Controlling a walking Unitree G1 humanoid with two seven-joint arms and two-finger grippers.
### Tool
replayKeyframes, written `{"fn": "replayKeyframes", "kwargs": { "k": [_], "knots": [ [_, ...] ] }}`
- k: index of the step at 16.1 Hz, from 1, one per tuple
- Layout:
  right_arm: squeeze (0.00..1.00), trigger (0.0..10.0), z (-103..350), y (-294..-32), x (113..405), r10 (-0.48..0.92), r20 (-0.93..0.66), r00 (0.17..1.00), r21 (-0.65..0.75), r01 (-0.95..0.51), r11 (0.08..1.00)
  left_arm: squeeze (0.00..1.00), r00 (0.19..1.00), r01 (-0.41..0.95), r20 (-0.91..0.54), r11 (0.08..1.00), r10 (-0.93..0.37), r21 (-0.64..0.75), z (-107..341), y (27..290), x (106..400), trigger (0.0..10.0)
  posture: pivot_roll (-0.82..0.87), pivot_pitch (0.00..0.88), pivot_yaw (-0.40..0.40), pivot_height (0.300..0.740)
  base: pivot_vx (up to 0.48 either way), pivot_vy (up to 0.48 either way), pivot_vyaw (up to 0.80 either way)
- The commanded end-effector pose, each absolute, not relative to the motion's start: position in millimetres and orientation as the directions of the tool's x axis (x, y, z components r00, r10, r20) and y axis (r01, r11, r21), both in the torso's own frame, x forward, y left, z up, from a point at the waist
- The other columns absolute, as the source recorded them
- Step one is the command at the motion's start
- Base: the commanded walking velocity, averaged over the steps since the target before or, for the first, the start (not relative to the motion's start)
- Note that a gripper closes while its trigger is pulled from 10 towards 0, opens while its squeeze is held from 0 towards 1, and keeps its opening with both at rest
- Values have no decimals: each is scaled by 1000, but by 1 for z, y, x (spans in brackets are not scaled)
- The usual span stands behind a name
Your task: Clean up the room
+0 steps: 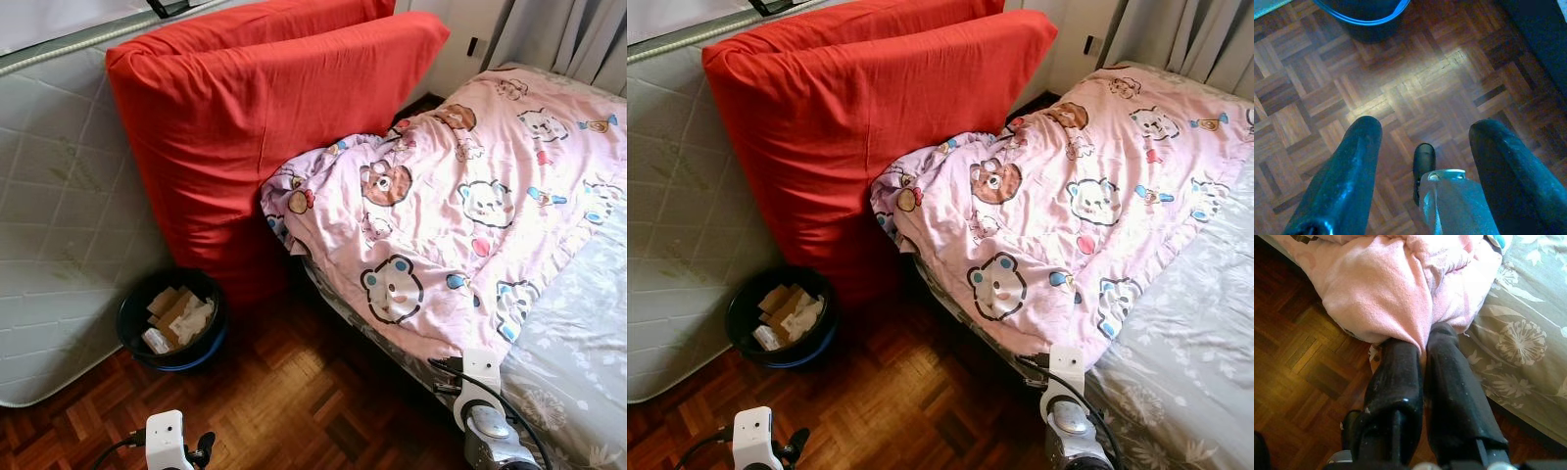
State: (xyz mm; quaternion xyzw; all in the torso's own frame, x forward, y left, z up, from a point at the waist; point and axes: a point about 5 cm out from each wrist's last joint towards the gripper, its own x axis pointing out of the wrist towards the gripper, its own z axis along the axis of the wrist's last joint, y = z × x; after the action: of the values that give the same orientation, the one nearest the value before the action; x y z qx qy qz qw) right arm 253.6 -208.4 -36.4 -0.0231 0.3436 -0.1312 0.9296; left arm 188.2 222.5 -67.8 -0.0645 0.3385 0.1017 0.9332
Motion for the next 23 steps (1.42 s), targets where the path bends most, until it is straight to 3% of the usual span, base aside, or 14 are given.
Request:
{"fn": "replayKeyframes", "kwargs": {
  "k": [1, 7, 8, 9, 10, 11, 13, 14, 15, 16, 20, 23],
  "knots": [
    [0, 10000, -41, -208, 248, -257, -651, 714, -135, 223, 965, 0, 727, -220, -673, 975, 136, -41, -72, 223, 181, 10000, 46, 149, 0, 740, 0, 0, 0],
    [0, 10000, -46, -200, 244, -206, -674, 709, -94, 195, 976, 0, 727, -198, -676, 979, 121, -37, -72, 222, 181, 10000, 54, 150, -4, 740, 0, 0, 0],
    [98, 10000, -45, -200, 244, -203, -673, 711, -90, 194, 977, 0, 728, -199, -675, 979, 123, -36, -72, 222, 181, 10000, 55, 150, -4, 740, 0, 0, 0],
    [729, 10000, -45, -199, 245, -204, -673, 711, -90, 194, 977, 0, 728, -199, -674, 979, 123, -36, -72, 222, 181, 10000, 55, 150, -4, 740, 0, 0, 0],
    [965, 10000, -45, -199, 244, -205, -675, 709, -88, 198, 976, 0, 728, -201, -674, 979, 124, -37, -72, 222, 181, 10000, 56, 150, -4, 740, 0, 0, 0],
    [969, 10000, -45, -200, 244, -206, -675, 708, -89, 200, 976, 0, 729, -201, -674, 979, 124, -37, -72, 222, 181, 10000, 56, 150, -4, 740, 0, 0, 0],
    [941, 10000, -45, -202, 244, -222, -673, 706, -98, 213, 972, 0, 729, -200, -674, 979, 122, -38, -72, 222, 181, 10000, 56, 150, -4, 740, 0, 0, 0],
    [827, 10000, -45, -203, 244, -227, -673, 703, -99, 219, 971, 0, 729, -199, -674, 979, 122, -38, -72, 222, 181, 10000, 56, 150, -4, 740, 0, 0, 0],
    [522, 10000, -45, -203, 244, -228, -673, 703, -99, 220, 971, 0, 729, -199, -674, 979, 122, -39, -72, 222, 181, 10000, 56, 150, -4, 740, 0, 0, 0],
    [0, 10000, -45, -204, 244, -228, -672, 704, -98, 221, 970, 0, 728, -200, -674, 979, 122, -39, -72, 222, 181, 10000, 55, 149, -4, 740, 0, 0, 0],
    [0, 10000, -48, -198, 240, -170, -666, 727, -22, 210, 978, 0, 727, -204, -675, 978, 123, -41, -72, 221, 181, 10000, 56, 144, -8, 740, 0, 0, 0],
    [0, 10000, -61, -191, 223, -107, -716, 690, 2, 156, 988, 0, 726, -208, -677, 977, 123, -46, -72, 221, 182, 10000, 56, 141, -11, 740, 0, 0, 0]
  ]
}}
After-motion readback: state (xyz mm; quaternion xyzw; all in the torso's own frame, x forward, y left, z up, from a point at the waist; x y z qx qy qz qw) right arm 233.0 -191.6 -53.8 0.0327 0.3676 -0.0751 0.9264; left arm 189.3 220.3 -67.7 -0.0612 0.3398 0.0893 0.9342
